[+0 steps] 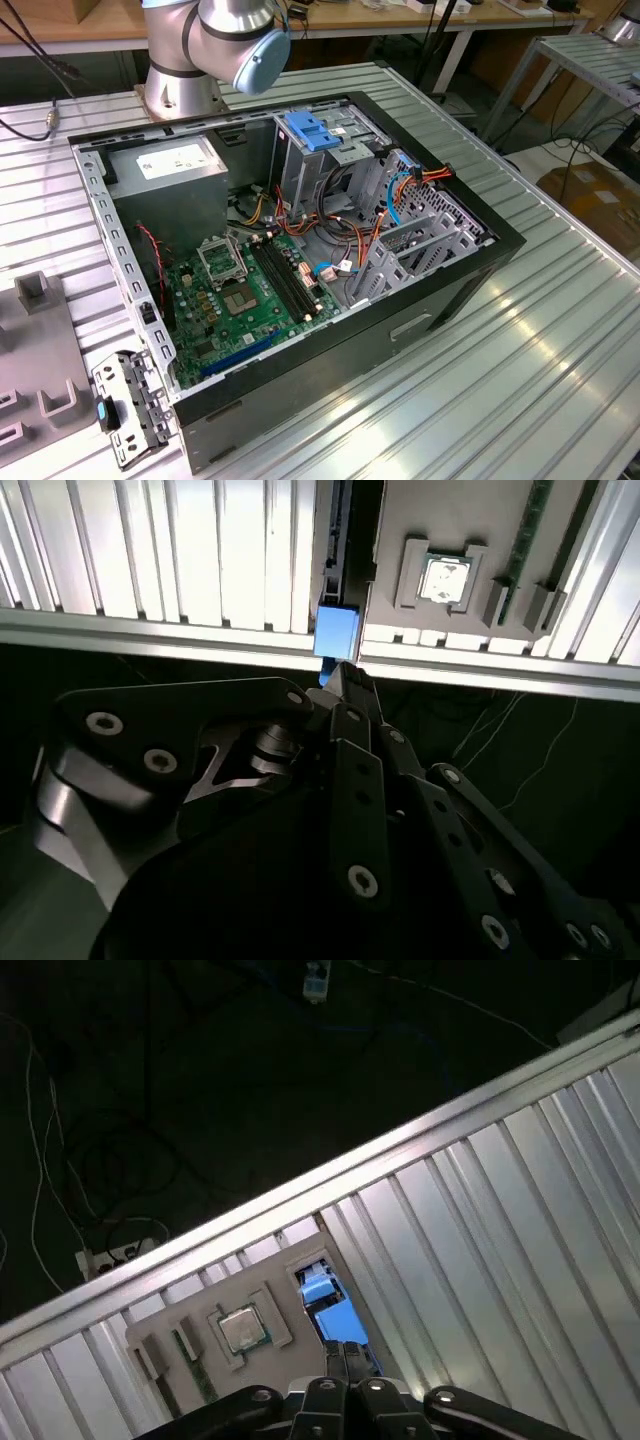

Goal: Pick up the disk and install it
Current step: 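Pick up the disk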

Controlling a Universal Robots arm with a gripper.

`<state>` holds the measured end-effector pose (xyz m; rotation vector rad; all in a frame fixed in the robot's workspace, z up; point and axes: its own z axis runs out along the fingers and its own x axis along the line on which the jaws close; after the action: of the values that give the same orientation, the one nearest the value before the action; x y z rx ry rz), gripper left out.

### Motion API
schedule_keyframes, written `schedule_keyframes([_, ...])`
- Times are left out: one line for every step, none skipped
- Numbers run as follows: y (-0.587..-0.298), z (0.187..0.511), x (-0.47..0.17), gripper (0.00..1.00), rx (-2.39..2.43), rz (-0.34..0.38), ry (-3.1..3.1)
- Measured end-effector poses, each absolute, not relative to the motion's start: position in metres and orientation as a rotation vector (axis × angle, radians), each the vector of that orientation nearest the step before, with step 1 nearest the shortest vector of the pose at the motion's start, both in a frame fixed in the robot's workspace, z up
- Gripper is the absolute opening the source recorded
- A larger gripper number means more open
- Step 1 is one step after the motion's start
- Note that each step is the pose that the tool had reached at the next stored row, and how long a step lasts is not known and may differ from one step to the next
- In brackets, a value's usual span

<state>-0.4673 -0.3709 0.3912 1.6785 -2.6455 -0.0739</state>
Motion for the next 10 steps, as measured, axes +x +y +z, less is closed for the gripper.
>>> schedule_keyframes([-0.3709,0.3912,-0.4673,0.11,1.721,-0.074,-2.617])
schedule_keyframes([-0.3709,0.3912,-0.4673,0.11,1.744,-0.074,-2.601])
schedule_keyframes([-0.3709,0.3912,-0.4673,0.11,1.767,-0.073,-2.585])
schedule_keyframes([-0.3709,0.3912,-0.4673,0.11,1.789,-0.073,-2.569])
schedule_keyframes([-0.3709,0.3913,-0.4674,0.11,1.793,-0.073,-2.567])
schedule_keyframes([-0.3709,0.3912,-0.4674,0.11,1.793,-0.073,-2.567])
schedule_keyframes([-0.3709,0.3912,-0.4673,0.11,1.793,-0.073,-2.567])
schedule_keyframes([-0.3709,0.3912,-0.4673,0.11,1.793,-0.073,-2.567])
schedule_keyframes([-0.3709,0.3912,-0.4673,0.11,1.793,-0.073,-2.567])
schedule_keyframes([-0.3709,0.3912,-0.4673,0.11,1.794,-0.073,-2.566])
